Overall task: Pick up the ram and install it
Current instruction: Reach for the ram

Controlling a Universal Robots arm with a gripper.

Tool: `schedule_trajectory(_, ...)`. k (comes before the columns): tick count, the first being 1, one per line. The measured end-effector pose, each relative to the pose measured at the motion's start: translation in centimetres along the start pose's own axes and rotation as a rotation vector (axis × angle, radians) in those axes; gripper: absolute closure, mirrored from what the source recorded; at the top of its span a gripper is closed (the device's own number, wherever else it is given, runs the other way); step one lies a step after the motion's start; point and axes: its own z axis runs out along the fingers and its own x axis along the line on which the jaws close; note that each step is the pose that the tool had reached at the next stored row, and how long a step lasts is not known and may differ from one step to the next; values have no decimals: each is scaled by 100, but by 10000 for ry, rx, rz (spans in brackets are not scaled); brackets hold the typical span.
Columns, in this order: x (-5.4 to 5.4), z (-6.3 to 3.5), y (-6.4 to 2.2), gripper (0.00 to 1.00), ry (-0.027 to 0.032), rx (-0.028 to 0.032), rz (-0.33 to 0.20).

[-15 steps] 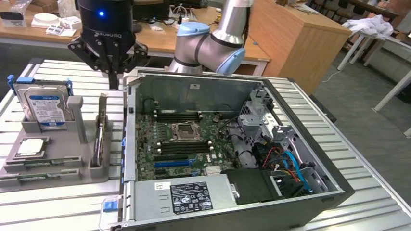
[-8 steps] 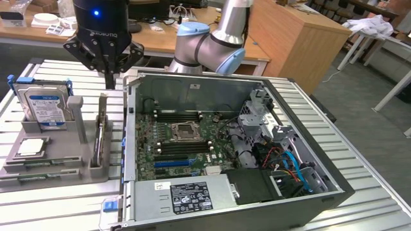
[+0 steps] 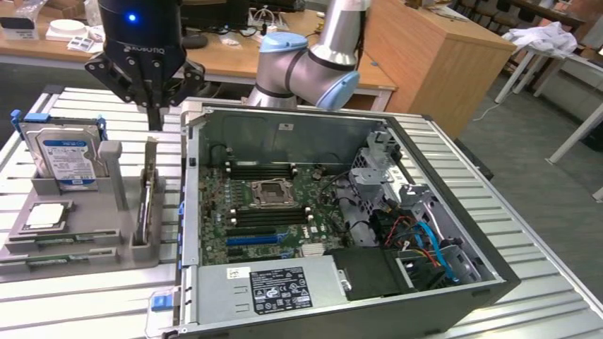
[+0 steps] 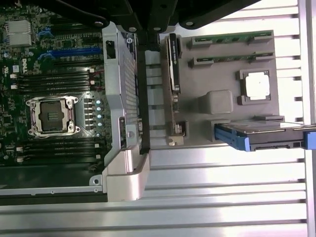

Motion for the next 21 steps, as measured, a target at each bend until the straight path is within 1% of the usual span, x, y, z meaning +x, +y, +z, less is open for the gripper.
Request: schedule_trajectory(21, 169, -4, -13, 89, -1, 0, 1)
